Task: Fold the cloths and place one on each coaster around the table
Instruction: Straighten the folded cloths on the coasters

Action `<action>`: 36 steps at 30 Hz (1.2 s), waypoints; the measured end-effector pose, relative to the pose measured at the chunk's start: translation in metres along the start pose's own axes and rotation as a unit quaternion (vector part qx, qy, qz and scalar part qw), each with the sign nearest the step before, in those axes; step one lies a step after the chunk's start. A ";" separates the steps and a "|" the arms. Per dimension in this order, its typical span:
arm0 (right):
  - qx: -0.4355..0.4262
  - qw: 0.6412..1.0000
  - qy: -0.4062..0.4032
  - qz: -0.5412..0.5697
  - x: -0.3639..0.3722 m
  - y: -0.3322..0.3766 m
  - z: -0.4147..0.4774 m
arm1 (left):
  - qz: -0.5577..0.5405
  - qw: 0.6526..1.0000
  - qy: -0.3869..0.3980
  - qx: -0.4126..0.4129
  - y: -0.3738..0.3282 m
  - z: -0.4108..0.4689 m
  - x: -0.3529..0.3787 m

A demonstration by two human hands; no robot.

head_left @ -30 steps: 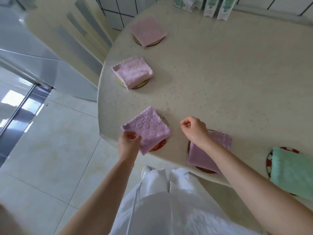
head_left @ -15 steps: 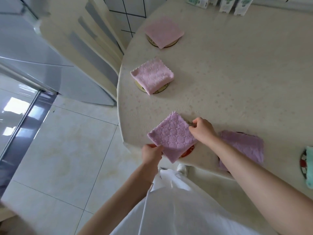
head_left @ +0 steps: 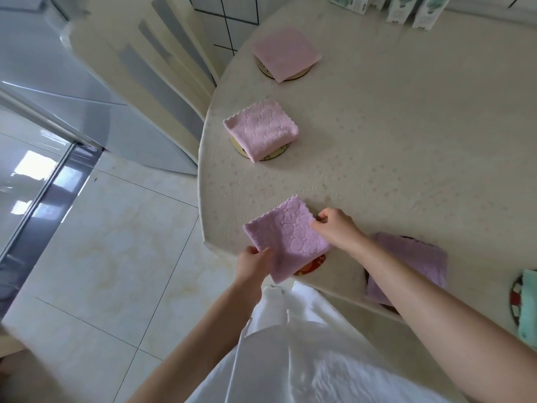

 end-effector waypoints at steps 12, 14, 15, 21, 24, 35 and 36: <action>0.090 0.981 -0.005 0.172 0.009 -0.045 -0.028 | 0.020 0.995 -0.022 0.100 -0.035 0.007 -0.002; 0.112 0.975 -0.009 0.191 0.015 -0.052 -0.032 | 0.040 0.992 -0.018 0.115 -0.039 0.008 0.001; 0.119 0.973 -0.010 0.195 0.017 -0.053 -0.034 | 0.049 0.991 -0.016 0.121 -0.042 0.009 0.002; 0.111 0.979 -0.012 0.171 0.025 -0.056 -0.039 | 0.107 0.982 -0.034 0.150 -0.048 0.016 0.003; 0.107 0.982 -0.007 0.158 0.025 -0.058 -0.035 | 0.156 0.971 -0.059 0.172 -0.047 0.021 0.000; 0.079 0.995 -0.017 0.049 -0.017 -0.049 0.002 | 0.239 0.941 -0.076 0.228 -0.076 0.040 -0.013; 0.077 0.995 -0.032 0.050 -0.022 -0.045 0.009 | 0.228 0.944 -0.075 0.226 -0.083 0.044 -0.014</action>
Point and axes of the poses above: each hand's wrist, its own z-axis towards the middle knuckle, its own x-axis out of the palm, y = z × x, the point moved 2 cm from there along z, towards the middle knuckle, and after that the axes turned 14 degrees about -y, right-handed, at the moved point
